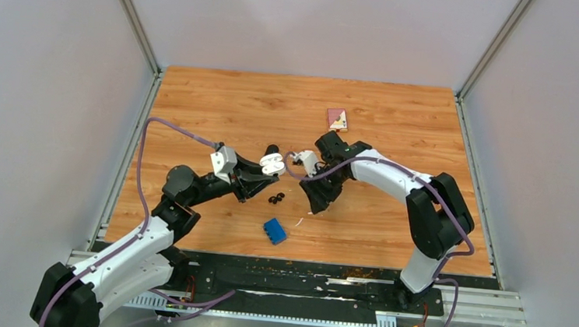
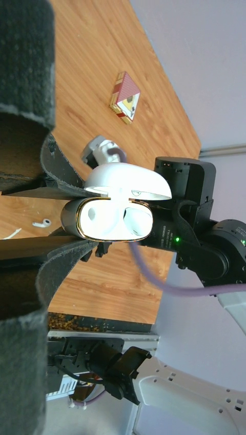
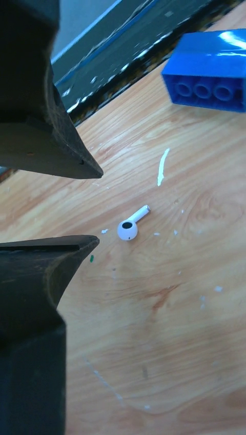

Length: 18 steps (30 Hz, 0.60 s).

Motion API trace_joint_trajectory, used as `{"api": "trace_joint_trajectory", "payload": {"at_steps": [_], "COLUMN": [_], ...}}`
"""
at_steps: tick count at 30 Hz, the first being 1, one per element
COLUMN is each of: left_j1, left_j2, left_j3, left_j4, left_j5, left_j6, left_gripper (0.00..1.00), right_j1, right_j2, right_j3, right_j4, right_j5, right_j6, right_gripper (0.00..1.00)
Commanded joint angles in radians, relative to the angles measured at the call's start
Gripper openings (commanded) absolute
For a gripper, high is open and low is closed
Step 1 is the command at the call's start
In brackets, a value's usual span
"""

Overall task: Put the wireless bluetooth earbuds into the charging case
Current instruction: Pick up the earbud from the center of the board.

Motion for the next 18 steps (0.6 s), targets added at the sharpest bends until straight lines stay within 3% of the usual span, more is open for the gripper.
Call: {"api": "trace_joint_trajectory", "payload": {"at_steps": [1, 12, 13, 15, 18], "left_j1": [-0.001, -0.001, -0.001, -0.001, -0.002], "left_j2": [-0.022, -0.028, -0.028, -0.028, -0.032], "left_j3": [0.012, 0.014, 0.014, 0.014, 0.016], "left_j4": [0.008, -0.001, -0.001, -0.004, -0.009], "left_j5": [0.005, -0.001, 0.000, -0.001, -0.002], "left_j6": [0.032, 0.041, 0.041, 0.043, 0.047], "left_gripper": [0.00, 0.00, 0.00, 0.00, 0.00], "right_j1": [-0.038, -0.048, -0.045, -0.040, -0.025], "right_j2": [0.025, 0.086, 0.088, 0.093, 0.092], "right_j3": [0.054, 0.058, 0.056, 0.055, 0.045], "right_j4": [0.059, 0.092, 0.092, 0.089, 0.074], "right_j5": [0.090, 0.111, 0.115, 0.119, 0.151], "right_j6": [0.438, 0.653, 0.660, 0.672, 0.690], "right_gripper": [0.41, 0.38, 0.43, 0.63, 0.58]}}
